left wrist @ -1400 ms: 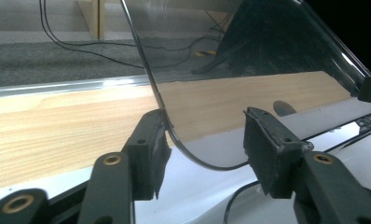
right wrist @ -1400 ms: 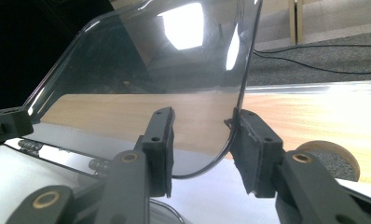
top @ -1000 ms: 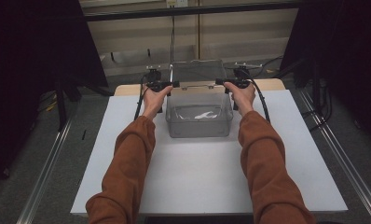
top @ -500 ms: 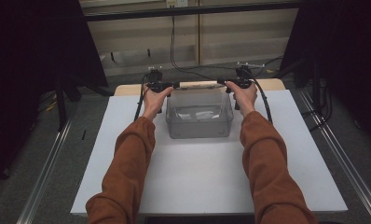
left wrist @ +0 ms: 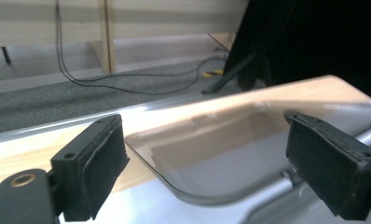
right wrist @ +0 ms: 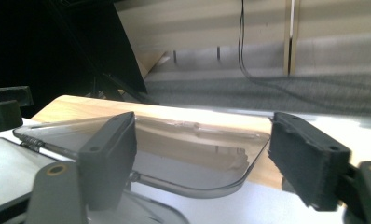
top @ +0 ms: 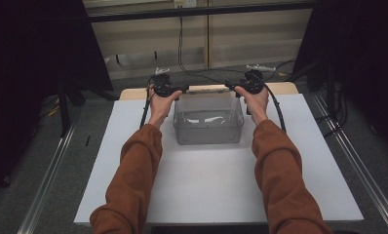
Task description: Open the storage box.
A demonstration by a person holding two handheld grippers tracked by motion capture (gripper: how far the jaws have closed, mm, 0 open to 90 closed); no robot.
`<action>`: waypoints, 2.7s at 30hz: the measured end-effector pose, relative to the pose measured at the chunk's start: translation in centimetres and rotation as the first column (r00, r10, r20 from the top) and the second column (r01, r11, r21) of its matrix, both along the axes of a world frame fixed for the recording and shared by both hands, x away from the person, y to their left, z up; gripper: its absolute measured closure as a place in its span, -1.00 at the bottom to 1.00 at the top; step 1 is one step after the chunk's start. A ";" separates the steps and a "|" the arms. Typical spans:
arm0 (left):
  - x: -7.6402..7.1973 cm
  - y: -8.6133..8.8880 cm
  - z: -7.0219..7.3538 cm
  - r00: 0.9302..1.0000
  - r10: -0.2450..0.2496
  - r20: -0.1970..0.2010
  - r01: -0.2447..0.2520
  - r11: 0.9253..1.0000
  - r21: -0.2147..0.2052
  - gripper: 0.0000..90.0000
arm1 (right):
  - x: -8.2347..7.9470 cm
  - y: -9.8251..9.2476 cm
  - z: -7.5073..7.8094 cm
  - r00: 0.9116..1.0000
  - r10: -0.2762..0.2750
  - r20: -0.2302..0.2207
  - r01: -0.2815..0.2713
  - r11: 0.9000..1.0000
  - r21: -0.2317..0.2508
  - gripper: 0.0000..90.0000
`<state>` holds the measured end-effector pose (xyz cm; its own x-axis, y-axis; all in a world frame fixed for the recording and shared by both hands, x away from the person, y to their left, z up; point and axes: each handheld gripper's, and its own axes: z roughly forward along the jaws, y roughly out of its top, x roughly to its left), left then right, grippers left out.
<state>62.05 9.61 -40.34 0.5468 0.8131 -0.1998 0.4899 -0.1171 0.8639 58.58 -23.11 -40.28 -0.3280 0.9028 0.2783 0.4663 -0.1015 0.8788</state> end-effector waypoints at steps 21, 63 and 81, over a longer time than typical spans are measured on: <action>-4.7 0.0 1.6 0.973 -0.075 0.219 0.070 0.997 0.031 -0.92 | -3.9 0.0 1.0 0.982 -0.030 0.189 0.052 0.992 -0.115 -0.91; -14.7 4.1 1.1 0.938 0.020 0.346 0.003 0.998 -0.065 -0.93 | -12.7 -0.8 1.1 0.946 -0.063 0.317 0.129 0.973 -0.191 -1.00; -18.0 5.9 -0.2 0.941 0.001 0.337 0.016 0.999 -0.047 -0.93 | -17.2 -1.2 0.7 0.931 -0.046 0.362 0.125 0.972 -0.197 -1.00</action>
<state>44.05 15.47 -40.58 0.5949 0.8027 -0.0417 0.1684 -0.0738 0.9830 41.33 -24.30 -39.57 -0.2882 0.9566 -0.0432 0.1203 0.0810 0.9894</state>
